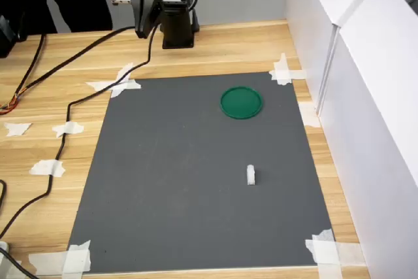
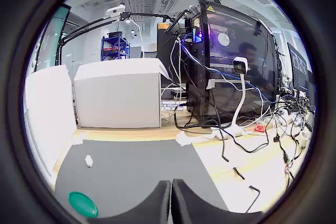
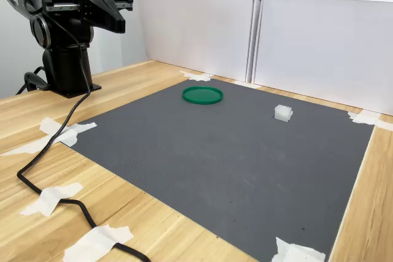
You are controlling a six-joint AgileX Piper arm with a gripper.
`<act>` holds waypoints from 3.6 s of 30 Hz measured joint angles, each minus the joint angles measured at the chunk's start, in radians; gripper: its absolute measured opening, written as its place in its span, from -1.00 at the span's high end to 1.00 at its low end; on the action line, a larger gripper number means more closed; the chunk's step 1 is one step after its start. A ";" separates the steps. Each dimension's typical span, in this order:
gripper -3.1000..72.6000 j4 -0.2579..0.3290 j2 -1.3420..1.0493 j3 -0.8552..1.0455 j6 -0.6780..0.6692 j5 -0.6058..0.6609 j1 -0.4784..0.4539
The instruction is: Grasp a white terminal and put it on the green lid.
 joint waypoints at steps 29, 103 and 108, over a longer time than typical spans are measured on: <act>0.96 0.000 0.000 0.000 0.000 -0.005 0.000; -0.75 0.052 1.146 -1.001 -0.054 0.905 0.195; -0.75 0.043 1.304 -1.161 -0.022 0.905 0.290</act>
